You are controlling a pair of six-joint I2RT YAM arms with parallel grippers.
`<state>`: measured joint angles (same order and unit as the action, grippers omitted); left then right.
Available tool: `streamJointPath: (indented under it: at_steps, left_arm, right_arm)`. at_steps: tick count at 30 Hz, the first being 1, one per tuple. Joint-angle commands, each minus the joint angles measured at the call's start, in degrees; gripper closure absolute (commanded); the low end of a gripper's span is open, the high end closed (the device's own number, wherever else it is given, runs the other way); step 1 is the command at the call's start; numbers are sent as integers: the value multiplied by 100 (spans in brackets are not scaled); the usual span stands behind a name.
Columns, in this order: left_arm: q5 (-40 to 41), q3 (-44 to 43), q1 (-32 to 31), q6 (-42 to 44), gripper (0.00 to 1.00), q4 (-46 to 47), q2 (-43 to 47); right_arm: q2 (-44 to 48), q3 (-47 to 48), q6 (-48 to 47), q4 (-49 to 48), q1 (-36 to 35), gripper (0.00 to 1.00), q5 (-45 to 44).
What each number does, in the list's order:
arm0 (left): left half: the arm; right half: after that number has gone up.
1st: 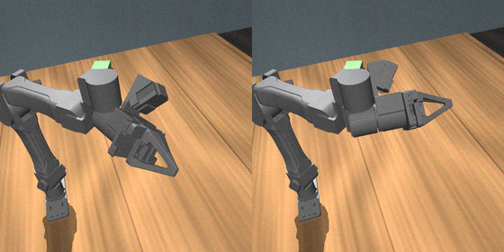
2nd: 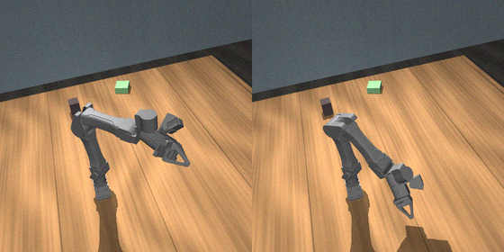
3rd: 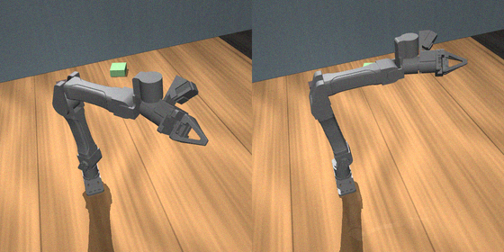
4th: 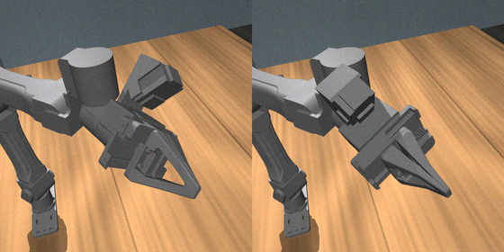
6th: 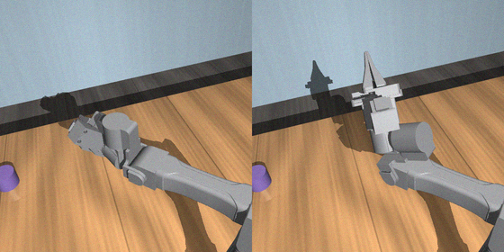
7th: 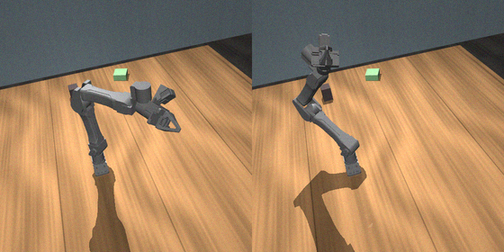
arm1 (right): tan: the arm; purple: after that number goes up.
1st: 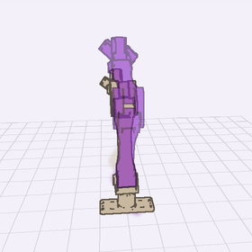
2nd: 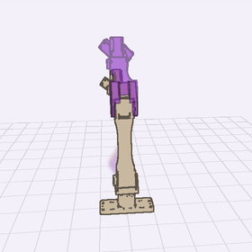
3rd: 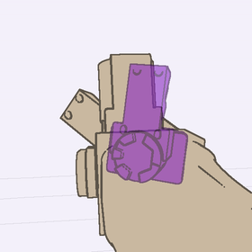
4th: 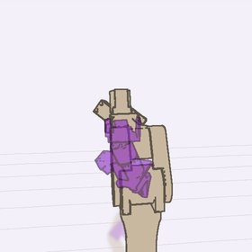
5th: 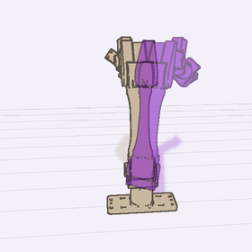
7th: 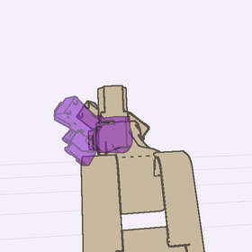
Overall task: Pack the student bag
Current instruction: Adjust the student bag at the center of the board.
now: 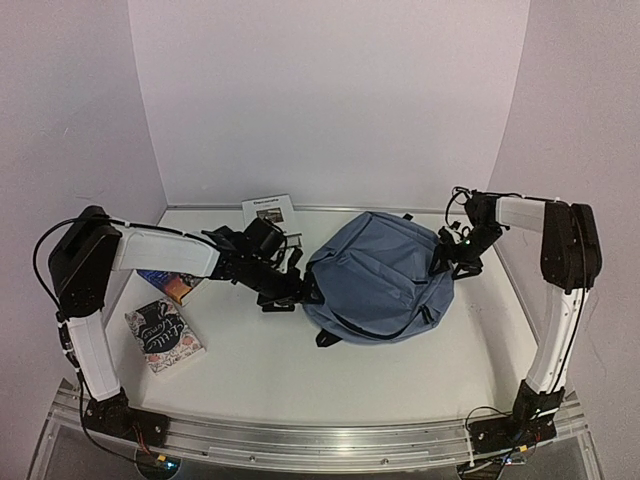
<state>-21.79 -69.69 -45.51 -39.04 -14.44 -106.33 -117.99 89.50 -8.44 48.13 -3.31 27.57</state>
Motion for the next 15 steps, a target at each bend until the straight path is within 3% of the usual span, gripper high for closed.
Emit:
streamJointPath:
  at_steps: [1,4,9,15]
  left_arm:
    - [-45,95,113,-247,24,645,-147]
    - [18,-101,135,-166,44,641,-395]
    - [-80,-736,355,71,65,467,-885]
    - [-281,-1362,1023,304,65,316,-1254]
  right_arm:
    - [81,-219,198,-106,-33,15,370]
    - [257,-722,278,-217,-38,23,835]
    - [780,-1630,445,-435,-76,31,1306]
    - [1532,-2504,406,-544,-607,33,1568]
